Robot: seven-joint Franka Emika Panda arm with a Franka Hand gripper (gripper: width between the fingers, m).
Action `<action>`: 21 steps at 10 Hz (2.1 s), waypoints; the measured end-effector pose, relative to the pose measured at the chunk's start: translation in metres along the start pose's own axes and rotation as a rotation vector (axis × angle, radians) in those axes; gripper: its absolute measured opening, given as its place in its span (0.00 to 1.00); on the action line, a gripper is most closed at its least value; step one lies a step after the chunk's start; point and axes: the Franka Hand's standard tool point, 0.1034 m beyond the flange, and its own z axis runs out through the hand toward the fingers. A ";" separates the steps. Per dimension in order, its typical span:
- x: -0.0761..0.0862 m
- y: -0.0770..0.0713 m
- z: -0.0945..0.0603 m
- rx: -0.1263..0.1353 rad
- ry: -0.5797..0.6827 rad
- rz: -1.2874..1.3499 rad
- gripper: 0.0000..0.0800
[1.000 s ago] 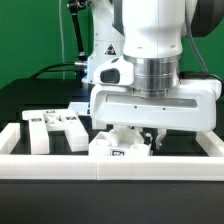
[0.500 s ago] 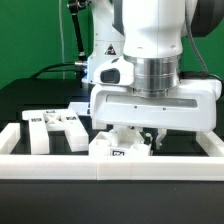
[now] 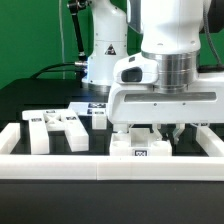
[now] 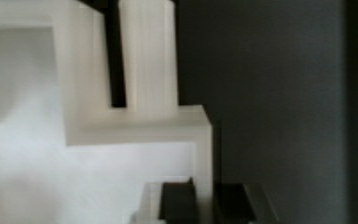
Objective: Assemble chair
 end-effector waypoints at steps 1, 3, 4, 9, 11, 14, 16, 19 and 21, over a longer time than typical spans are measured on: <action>0.000 0.000 0.000 0.000 0.000 0.000 0.04; -0.001 -0.003 0.005 0.001 -0.004 -0.005 0.04; 0.001 -0.010 0.004 -0.002 -0.004 -0.026 0.04; 0.009 -0.042 0.005 -0.003 -0.009 -0.085 0.04; 0.009 -0.047 0.006 0.001 -0.009 -0.092 0.04; 0.009 -0.047 0.006 0.001 -0.008 -0.091 0.04; 0.010 -0.048 -0.001 -0.001 -0.001 -0.086 0.44; 0.009 -0.047 -0.023 -0.003 -0.015 -0.083 0.77; 0.008 -0.046 -0.039 -0.003 -0.001 -0.063 0.80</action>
Offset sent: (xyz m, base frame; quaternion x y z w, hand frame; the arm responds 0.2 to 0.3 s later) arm 0.0122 0.0289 -0.0031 -0.0136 -0.0096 -0.0785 0.9968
